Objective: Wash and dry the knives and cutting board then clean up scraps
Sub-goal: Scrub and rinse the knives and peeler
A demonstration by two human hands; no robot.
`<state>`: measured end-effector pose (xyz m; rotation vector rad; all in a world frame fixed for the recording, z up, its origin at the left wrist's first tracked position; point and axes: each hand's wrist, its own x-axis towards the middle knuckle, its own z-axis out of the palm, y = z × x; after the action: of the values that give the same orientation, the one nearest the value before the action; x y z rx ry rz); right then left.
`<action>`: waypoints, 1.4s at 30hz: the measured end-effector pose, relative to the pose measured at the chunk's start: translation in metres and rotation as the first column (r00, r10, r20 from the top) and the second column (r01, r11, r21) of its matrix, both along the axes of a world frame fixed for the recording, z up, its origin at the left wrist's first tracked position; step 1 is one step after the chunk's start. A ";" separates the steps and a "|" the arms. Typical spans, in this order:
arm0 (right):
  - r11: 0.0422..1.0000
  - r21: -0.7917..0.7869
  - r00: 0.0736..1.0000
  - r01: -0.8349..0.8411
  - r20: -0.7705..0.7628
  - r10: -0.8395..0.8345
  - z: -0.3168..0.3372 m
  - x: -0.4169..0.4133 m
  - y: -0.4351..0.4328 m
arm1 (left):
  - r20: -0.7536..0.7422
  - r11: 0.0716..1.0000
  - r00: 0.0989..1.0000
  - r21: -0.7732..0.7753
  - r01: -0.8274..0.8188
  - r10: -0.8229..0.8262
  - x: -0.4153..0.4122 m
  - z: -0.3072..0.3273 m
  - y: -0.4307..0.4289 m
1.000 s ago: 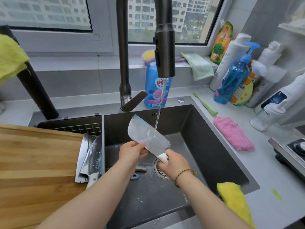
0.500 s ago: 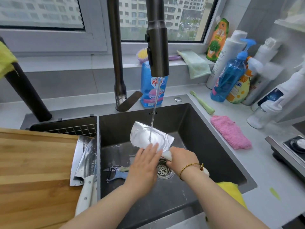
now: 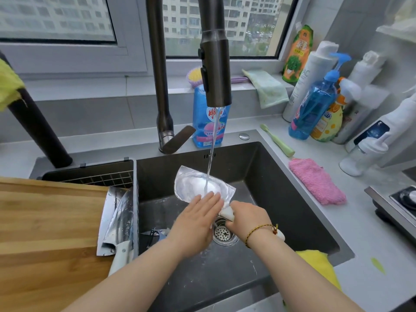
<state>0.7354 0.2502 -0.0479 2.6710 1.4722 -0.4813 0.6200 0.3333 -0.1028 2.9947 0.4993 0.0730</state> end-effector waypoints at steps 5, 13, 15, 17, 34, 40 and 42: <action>1.000 -0.010 1.000 0.013 -0.017 -0.013 -0.001 0.000 -0.002 | 0.042 0.961 0.960 -0.001 -0.277 0.277 -0.006 0.013 0.021; 0.998 0.025 0.996 0.052 -0.072 -0.050 -0.005 -0.003 -0.003 | 0.092 0.999 0.995 0.015 -0.039 0.038 0.000 0.013 0.005; 0.997 0.023 0.995 0.070 -0.073 -0.068 -0.005 -0.001 -0.005 | 0.020 0.978 0.979 0.025 -0.205 0.204 -0.006 0.015 0.013; 0.996 0.022 0.993 0.083 -0.090 -0.081 -0.007 0.000 -0.006 | -0.001 0.971 0.971 -0.024 -0.239 0.240 -0.004 0.013 0.015; 0.845 0.194 0.713 0.499 -0.647 -0.273 -0.038 -0.015 0.005 | 0.256 0.707 0.785 -0.640 -0.300 0.565 -0.027 0.002 -0.018; 0.736 0.161 0.446 0.658 -0.871 -0.208 -0.033 -0.027 0.005 | -0.166 0.442 0.907 -0.830 -0.341 0.388 -0.026 -0.009 -0.039; 0.681 0.111 0.301 0.724 -0.939 -0.166 -0.032 -0.032 0.007 | -0.157 0.361 0.908 -0.881 -0.306 0.387 -0.021 -0.006 -0.041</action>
<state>0.7031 0.2572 -0.0799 3.5202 0.8014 -2.1447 0.5993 0.2921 -0.1084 1.7633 0.8318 -0.0406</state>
